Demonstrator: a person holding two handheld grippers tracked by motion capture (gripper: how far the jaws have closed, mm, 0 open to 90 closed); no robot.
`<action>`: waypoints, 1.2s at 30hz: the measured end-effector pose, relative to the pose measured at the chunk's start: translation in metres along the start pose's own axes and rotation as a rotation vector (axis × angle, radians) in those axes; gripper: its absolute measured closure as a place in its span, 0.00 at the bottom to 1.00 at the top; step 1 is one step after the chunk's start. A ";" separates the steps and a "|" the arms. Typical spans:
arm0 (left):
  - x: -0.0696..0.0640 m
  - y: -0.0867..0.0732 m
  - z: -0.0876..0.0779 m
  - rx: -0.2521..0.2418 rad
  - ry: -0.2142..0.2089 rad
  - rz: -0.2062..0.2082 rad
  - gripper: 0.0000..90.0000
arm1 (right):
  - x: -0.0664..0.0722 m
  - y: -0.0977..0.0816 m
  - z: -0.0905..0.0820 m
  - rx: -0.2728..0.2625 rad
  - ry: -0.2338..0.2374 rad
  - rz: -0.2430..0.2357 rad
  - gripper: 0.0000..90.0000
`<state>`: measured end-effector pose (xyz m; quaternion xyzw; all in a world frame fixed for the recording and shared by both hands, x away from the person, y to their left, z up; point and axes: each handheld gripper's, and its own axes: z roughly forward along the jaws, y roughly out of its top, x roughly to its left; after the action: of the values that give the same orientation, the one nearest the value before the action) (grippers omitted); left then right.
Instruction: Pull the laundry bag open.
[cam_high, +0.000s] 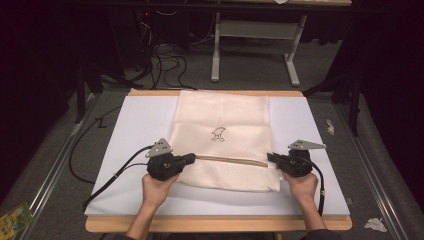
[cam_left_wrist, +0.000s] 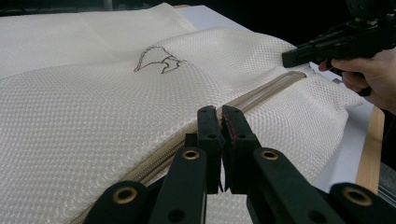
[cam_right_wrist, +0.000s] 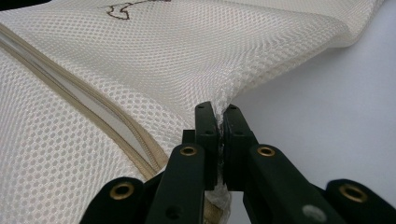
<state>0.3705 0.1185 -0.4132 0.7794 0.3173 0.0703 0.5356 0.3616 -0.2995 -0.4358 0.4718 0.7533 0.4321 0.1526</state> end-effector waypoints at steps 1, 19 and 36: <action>0.001 0.000 -0.001 0.000 -0.001 -0.001 0.97 | 0.000 0.000 0.000 0.002 -0.005 -0.004 0.98; 0.010 -0.001 -0.016 -0.018 0.021 -0.022 0.97 | -0.003 -0.001 -0.003 0.002 -0.014 0.012 0.98; 0.018 -0.004 -0.026 -0.029 0.041 -0.039 0.97 | -0.003 -0.001 -0.001 0.010 -0.018 0.000 0.98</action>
<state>0.3712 0.1504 -0.4100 0.7638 0.3423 0.0805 0.5413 0.3614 -0.3026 -0.4362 0.4764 0.7540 0.4240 0.1573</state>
